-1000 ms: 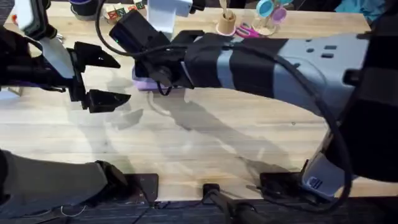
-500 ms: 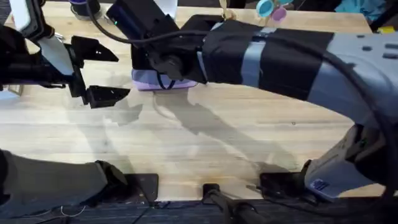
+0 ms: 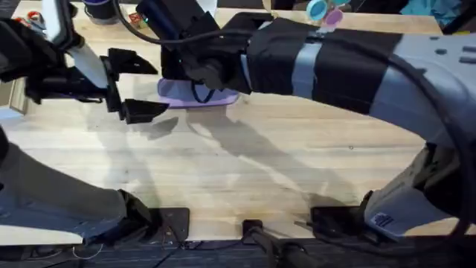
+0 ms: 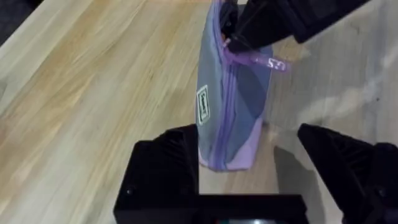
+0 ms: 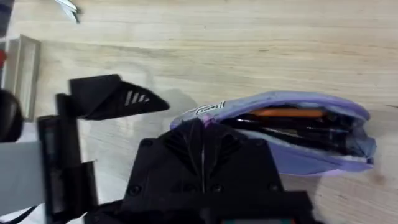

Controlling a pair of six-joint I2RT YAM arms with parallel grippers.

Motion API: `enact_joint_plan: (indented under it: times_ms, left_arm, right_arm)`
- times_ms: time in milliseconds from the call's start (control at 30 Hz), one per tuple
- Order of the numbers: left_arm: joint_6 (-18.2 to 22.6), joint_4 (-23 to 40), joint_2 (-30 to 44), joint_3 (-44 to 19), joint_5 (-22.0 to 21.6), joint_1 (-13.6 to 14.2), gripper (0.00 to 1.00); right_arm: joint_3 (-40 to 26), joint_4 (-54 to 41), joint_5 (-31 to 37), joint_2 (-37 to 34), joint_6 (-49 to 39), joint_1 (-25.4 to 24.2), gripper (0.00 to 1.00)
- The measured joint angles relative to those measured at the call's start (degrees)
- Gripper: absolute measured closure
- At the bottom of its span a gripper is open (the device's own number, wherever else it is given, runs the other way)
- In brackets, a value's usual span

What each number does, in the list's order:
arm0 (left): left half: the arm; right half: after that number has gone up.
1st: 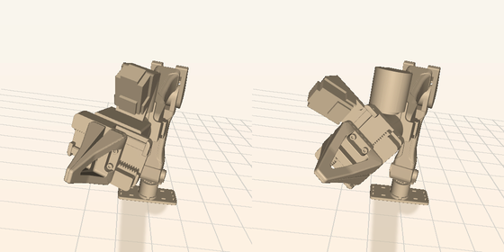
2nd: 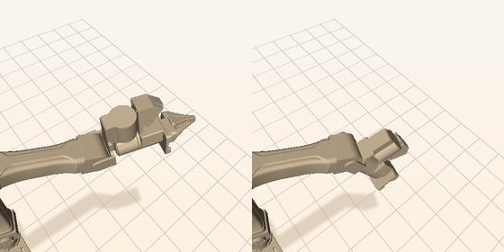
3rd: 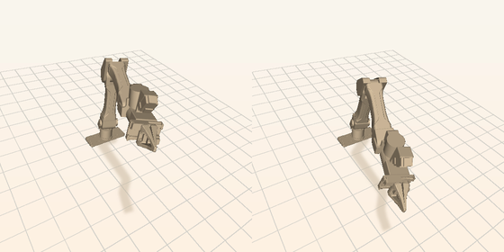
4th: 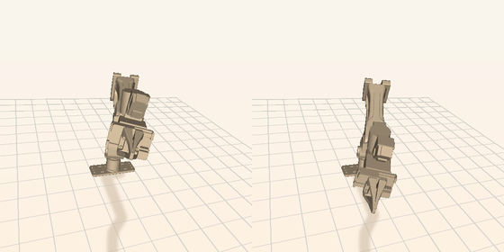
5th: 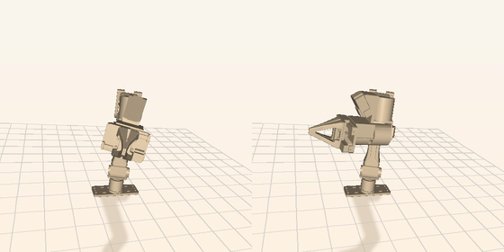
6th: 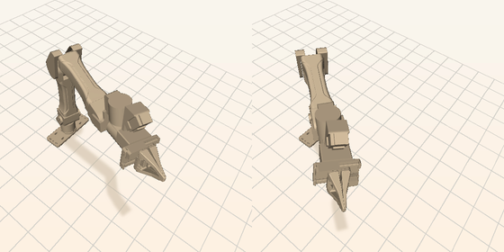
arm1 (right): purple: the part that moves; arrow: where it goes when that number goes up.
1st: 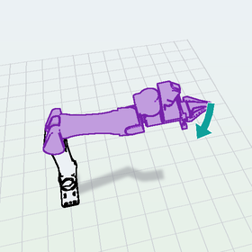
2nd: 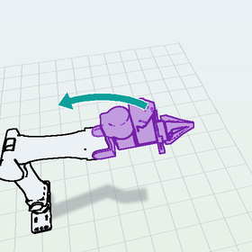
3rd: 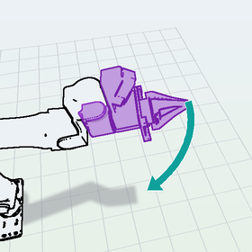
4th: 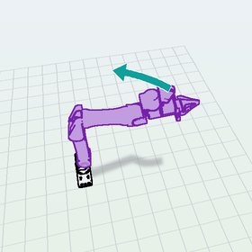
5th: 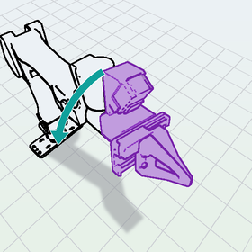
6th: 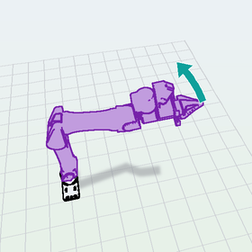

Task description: Unzip the bag, pick up the pens from the table one at a time and place them inside, then zip the bag closed.

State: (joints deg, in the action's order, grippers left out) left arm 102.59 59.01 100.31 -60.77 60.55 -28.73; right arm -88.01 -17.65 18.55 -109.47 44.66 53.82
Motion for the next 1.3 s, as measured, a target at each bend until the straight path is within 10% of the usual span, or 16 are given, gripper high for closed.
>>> enact_joint_plan:
  times_ms: [533,867,1300]
  left_arm:
    - [-17.60,-14.69,2.82,0.00,0.96,5.66,0.027]
    - [-19.02,-13.69,2.82,0.07,1.20,5.78,0.929]
    - [-19.04,-13.75,2.82,0.09,1.12,5.88,0.956]
  right_arm:
    - [0.00,0.00,0.00,0.00,-0.13,0.00,0.972]
    - [0.00,0.02,-0.30,0.00,-0.20,-0.72,0.973]
    - [0.00,-3.84,-8.31,0.00,-0.40,-8.07,0.972]
